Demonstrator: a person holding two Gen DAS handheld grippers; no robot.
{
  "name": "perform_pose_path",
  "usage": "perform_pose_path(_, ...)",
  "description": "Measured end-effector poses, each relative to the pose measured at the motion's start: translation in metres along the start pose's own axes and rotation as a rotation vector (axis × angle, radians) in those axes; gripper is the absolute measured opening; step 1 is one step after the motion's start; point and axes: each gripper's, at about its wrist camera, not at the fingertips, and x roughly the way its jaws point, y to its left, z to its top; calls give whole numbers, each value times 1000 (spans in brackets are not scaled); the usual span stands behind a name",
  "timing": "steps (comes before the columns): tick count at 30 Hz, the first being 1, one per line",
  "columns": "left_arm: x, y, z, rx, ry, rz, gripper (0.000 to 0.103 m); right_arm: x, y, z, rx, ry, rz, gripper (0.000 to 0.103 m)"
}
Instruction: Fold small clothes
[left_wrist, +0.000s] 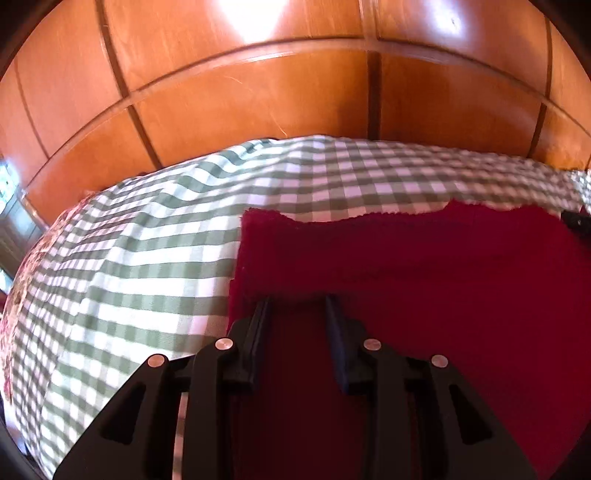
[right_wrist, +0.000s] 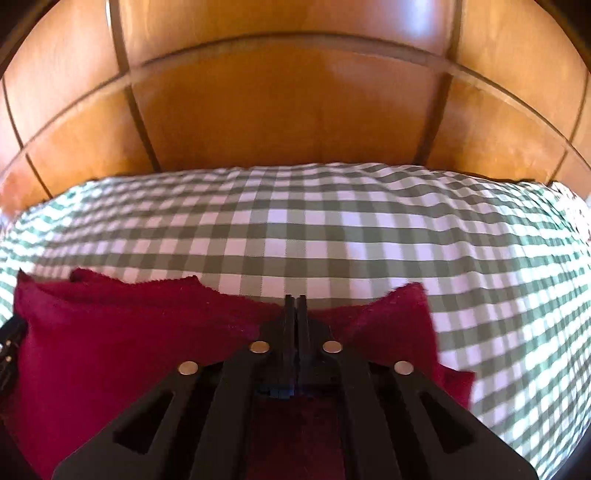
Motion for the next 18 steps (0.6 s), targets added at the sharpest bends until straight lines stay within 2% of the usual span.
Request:
perform_pose_path(1,-7,2,1,-8,-11,-2,37,-10,-2,-1,7,-16,7,39)
perform_pose_path(2,-17,4,-1,-20,-27,-9,40,-20,-4,-2,13,-40,19,73)
perform_pose_path(3,-24,5,-2,-31,-36,-18,40,-32,-4,-4,20,-71,21,82)
perform_pose_path(4,-32,6,-3,-42,-45,-32,41,-44,-5,-8,24,-109,20,82)
perform_pose_path(6,-46,7,-6,-57,-61,-54,42,-61,-4,-14,15,-127,46,82)
perform_pose_path(10,-69,6,-15,-61,-93,-83,45,-83,2,-40,15,-115,82,82)
perform_pose_path(13,-78,11,-21,-68,-100,-103,48,-91,3,-64,12,-94,65,82)
perform_pose_path(18,-93,23,-37,-84,-103,-110,50,-105,-19,-97,107,-77,47,82)
